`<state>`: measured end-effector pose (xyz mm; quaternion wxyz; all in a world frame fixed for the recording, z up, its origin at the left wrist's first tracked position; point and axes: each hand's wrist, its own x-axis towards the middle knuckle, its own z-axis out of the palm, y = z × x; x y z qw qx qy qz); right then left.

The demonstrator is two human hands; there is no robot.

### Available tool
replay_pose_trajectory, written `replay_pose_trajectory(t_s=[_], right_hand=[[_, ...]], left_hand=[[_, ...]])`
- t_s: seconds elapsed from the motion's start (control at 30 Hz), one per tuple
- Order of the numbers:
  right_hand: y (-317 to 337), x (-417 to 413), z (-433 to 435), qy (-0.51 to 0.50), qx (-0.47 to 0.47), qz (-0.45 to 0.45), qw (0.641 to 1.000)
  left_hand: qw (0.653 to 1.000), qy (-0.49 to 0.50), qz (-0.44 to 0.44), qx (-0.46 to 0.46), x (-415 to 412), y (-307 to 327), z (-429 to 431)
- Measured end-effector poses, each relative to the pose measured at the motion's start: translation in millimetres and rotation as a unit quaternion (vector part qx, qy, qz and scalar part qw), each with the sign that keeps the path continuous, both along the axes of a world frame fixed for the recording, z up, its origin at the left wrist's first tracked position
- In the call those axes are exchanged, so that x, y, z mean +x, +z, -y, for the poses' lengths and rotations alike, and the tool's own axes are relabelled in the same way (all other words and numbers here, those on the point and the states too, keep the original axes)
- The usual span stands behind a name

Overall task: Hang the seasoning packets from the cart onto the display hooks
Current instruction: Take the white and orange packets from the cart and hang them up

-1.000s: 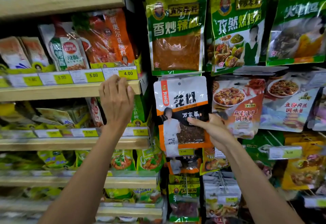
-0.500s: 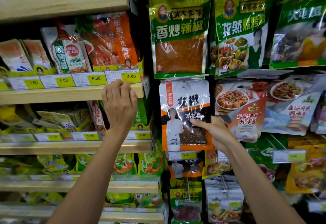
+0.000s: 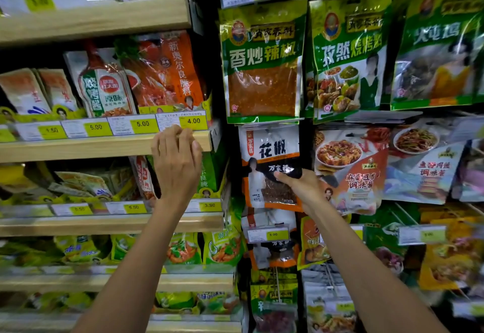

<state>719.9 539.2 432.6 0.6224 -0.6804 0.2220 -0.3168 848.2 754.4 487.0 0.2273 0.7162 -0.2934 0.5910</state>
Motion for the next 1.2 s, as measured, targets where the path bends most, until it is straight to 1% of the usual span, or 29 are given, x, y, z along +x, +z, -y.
replay_pose_trajectory(t_s=[0.13,0.2,0.27,0.33,0.4,0.5,0.53,0.6,0.63,0.67,0.73,0.77,0.87,0.97,1.07,1.13,1.2], right_hand=[[-7.9,-12.4,-6.6,-0.019,-0.018,0.002,1.0],[-10.6,-21.2,-8.8,-0.043,-0.059,0.004,0.997],[-12.5,-30.5,-10.3,-0.071,-0.11,-0.013,0.991],[-15.6,-43.8,-14.7,-0.089,-0.123,-0.017,0.988],[-19.8,-61.9,-19.7,-0.101,-0.133,-0.014,0.986],[-36.0,-98.9,-18.3,-0.118,-0.147,-0.015,0.982],[-44.1,-115.0,-15.2,-0.124,-0.145,-0.024,0.981],[-64.4,-152.9,-4.7,-0.138,-0.135,-0.049,0.98],[-76.9,-175.1,1.9,-0.145,-0.123,-0.059,0.98],[-90.5,-199.5,9.3,-0.153,-0.109,-0.073,0.979],[-117.4,-252.8,22.4,-0.188,-0.078,-0.109,0.973],[-131.0,-282.3,29.8,-0.216,-0.06,-0.121,0.967],[-167.6,-376.6,46.3,-0.29,-0.025,-0.159,0.943],[-198.8,-477.3,54.3,-0.352,-0.007,-0.22,0.91],[-225.5,-565.4,56.3,-0.392,0.023,-0.28,0.876],[-238.5,-613.1,56.0,-0.424,0.034,-0.312,0.85],[-249.1,-651.1,57.4,-0.458,0.056,-0.325,0.825]], left_hand=[[1.0,-0.008,0.004,0.003,-1.9,0.9,-2.2],[1.0,-0.014,-0.002,0.002,-3.4,1.8,-2.3],[1.0,-0.017,-0.015,-0.007,-7.2,2.9,-1.9],[1.0,-0.013,-0.015,-0.023,-14.2,3.7,-0.9],[0.999,-0.022,0.002,-0.032,-26.7,2.1,3.9],[0.997,-0.075,0.004,-0.02,-58.8,-13.0,23.1],[0.994,-0.106,-0.015,-0.008,-73.5,-21.7,33.4],[0.98,-0.178,-0.084,0.033,-107.6,-46.0,58.1],[0.965,-0.216,-0.136,0.054,-127.3,-61.5,71.8],[0.943,-0.255,-0.205,0.068,-148.5,-78.2,86.2],[0.872,-0.319,-0.362,0.083,-194.7,-112.6,116.1],[0.834,-0.341,-0.424,0.095,-220.1,-129.6,132.3],[0.741,-0.38,-0.537,0.132,-301.4,-176.3,178.9],[0.676,-0.393,-0.6,0.168,-385.8,-219.3,215.0],[0.605,-0.4,-0.647,0.235,-464.7,-260.8,243.0],[0.585,-0.408,-0.649,0.265,-507.5,-279.8,261.5],[0.565,-0.416,-0.647,0.298,-541.6,-293.1,281.6]])
